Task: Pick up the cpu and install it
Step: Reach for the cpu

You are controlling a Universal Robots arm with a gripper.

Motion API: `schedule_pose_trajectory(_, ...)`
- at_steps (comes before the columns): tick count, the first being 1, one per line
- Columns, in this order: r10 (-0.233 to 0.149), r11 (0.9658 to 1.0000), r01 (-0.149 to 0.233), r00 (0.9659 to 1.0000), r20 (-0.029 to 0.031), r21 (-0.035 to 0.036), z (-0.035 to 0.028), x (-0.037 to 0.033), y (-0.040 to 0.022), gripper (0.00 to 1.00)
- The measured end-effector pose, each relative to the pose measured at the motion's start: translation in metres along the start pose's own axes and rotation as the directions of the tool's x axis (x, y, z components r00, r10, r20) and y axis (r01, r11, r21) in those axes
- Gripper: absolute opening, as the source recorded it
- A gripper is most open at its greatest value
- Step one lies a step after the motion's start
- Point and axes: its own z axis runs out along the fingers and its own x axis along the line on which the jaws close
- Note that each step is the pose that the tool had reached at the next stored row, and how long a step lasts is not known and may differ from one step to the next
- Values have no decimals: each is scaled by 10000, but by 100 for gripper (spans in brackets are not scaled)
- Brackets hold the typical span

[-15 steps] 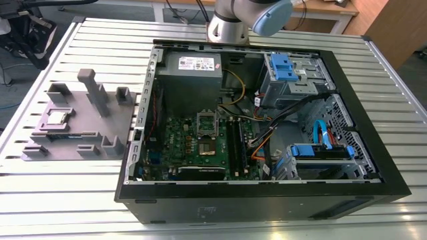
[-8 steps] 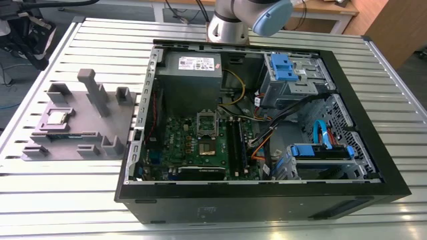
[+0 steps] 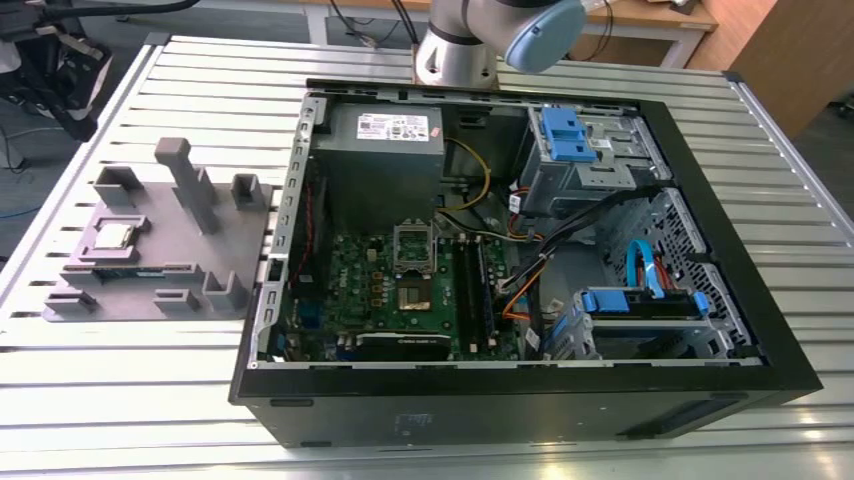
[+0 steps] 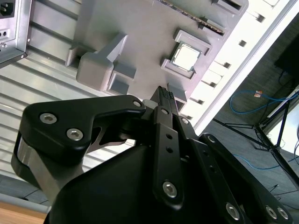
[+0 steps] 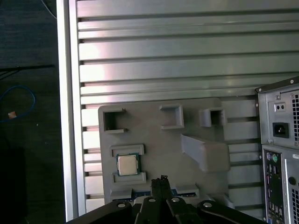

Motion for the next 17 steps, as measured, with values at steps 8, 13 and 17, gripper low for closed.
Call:
schedule_pose_trajectory(8,0,10000,0,10000,-2,1,33,60,-6,11)
schedule_pose_trajectory(13,-1,10000,1,10000,-2,1,97,100,-12,11)
schedule_pose_trajectory(17,0,10000,0,10000,-6,2,153,115,-15,11)
